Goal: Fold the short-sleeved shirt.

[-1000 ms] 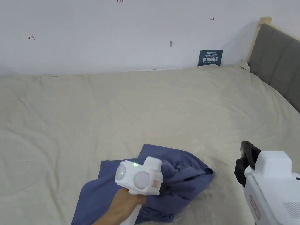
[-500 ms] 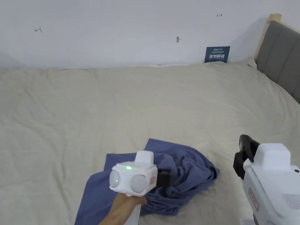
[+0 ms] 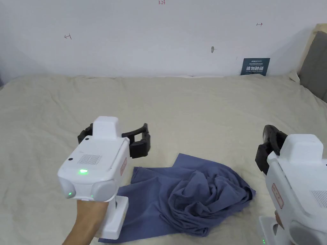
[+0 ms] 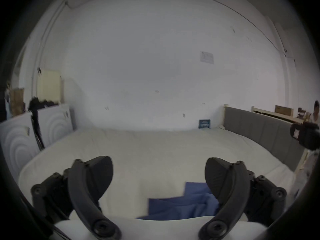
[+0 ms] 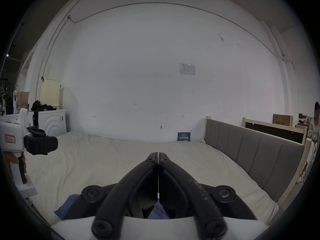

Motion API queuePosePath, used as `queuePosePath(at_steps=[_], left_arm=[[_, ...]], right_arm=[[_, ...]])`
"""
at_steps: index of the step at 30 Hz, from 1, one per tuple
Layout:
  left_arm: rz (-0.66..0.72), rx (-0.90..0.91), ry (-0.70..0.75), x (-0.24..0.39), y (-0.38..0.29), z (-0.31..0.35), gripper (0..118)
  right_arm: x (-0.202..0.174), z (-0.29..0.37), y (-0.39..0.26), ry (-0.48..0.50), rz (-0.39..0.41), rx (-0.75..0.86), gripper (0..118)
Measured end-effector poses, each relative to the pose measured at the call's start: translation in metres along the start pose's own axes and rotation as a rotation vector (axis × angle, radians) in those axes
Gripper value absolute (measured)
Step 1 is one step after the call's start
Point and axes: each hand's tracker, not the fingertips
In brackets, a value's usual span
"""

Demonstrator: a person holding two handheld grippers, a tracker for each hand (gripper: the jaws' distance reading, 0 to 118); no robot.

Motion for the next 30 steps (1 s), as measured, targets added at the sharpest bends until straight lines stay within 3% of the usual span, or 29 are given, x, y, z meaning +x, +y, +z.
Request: queuePosePath(at_steps=[2, 3, 4, 6, 14, 19, 27, 29, 30], left_arm=[[-0.012, 0.041, 0.039, -0.009, -0.003, 0.007, 80], [-0.009, 0.051, 0.045, -0.014, -0.005, 0.011, 62], [-0.005, 0.050, 0.044, -0.018, -0.005, 0.014, 35], [-0.004, 0.054, 0.050, -0.024, -0.007, 0.016, 0], [0.010, -0.013, 0.044, -0.030, -0.007, 0.011, 0], [0.100, -0.293, 0.005, -0.041, -0.032, -0.005, 0], [0.189, -0.653, 0.012, -0.056, -0.129, -0.016, 1], [0.228, -0.700, 0.035, -0.060, -0.149, -0.016, 12], [0.240, -0.740, 0.037, -0.061, -0.158, -0.015, 27]], right_arm=[[-0.004, -0.001, 0.002, 0.001, 0.000, 0.010, 3], [-0.005, -0.001, 0.003, 0.004, 0.000, 0.014, 3], [-0.006, -0.002, 0.004, 0.007, 0.000, 0.017, 3], [-0.008, -0.003, 0.004, 0.011, -0.001, 0.019, 3], [-0.009, -0.005, 0.002, 0.017, -0.004, 0.011, 3], [-0.004, -0.005, -0.004, 0.010, -0.003, -0.002, 3], [0.001, -0.008, -0.018, 0.007, -0.008, -0.048, 3], [0.002, -0.009, -0.022, 0.007, -0.005, -0.057, 3], [0.002, -0.010, -0.024, 0.007, -0.003, -0.065, 3]])
